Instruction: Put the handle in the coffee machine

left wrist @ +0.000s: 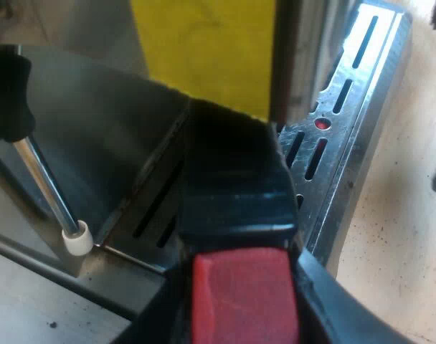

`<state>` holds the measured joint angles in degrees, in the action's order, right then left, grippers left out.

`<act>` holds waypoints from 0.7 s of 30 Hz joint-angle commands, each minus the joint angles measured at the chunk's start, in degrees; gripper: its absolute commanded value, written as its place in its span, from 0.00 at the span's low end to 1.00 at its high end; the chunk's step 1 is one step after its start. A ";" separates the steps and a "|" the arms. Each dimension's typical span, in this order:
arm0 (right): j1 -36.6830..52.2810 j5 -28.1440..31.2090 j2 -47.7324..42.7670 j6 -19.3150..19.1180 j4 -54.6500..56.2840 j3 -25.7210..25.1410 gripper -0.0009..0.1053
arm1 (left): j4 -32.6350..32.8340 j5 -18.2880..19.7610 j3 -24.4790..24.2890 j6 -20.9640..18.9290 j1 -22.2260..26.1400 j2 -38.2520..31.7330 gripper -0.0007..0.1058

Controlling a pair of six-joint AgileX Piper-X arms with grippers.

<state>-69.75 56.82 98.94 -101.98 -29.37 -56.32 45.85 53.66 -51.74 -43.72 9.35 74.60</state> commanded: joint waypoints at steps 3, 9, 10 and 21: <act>1.83 -0.30 -0.43 -0.73 -0.34 -0.09 0.74 | 0.18 16.19 -1.25 3.04 -0.07 -2.23 0.01; 4.65 -4.68 -0.04 -0.73 1.45 -0.09 0.60 | 0.18 15.58 -1.25 5.22 -0.07 -2.23 0.01; 5.38 -4.82 1.27 -0.53 0.85 -0.09 0.53 | 0.18 15.58 -1.25 5.22 -0.07 -2.23 0.01; 9.96 -7.16 8.97 -0.35 -12.80 -0.09 0.52 | 0.18 15.58 -1.25 5.22 -0.07 -2.23 0.01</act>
<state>-60.46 50.00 107.50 -101.76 -39.74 -56.32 45.85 53.60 -51.74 -42.12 9.35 74.60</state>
